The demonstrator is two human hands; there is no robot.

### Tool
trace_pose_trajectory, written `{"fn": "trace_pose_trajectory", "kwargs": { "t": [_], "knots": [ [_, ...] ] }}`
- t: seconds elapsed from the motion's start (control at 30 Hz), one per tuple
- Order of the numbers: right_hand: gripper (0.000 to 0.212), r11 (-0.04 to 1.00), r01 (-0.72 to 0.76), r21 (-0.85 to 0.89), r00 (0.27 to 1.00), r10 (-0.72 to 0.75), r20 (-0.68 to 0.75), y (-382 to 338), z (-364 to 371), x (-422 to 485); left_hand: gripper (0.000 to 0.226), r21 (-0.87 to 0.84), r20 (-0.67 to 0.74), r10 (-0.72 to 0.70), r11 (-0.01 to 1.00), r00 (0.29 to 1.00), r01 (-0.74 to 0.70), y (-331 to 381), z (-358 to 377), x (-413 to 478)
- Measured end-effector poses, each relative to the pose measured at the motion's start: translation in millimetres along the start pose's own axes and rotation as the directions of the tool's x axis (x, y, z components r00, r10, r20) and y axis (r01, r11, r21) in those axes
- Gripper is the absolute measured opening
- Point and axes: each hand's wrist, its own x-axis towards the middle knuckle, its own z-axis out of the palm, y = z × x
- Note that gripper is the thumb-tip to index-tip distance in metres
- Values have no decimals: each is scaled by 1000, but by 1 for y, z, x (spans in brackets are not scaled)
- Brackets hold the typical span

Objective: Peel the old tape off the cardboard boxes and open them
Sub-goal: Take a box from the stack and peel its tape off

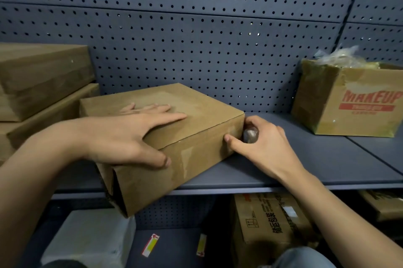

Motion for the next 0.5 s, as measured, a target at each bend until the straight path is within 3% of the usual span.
{"fn": "trace_pose_trajectory", "kwargs": {
  "t": [0.1,0.2,0.33,0.5],
  "knots": [
    [35,1000,-15,1,999,15,-34,-5,3,-3,113,93,11,-133,987,991,132,15,4,11],
    [34,999,-29,13,998,30,-54,-9,6,-7,114,159,-68,-227,959,972,235,38,14,23],
    [37,999,-49,15,996,50,-79,-12,10,-11,119,232,-204,-232,932,951,277,47,27,29],
    [25,999,-51,4,990,51,-130,-14,14,-17,122,243,-189,-208,937,960,251,39,26,26]
  ]
}}
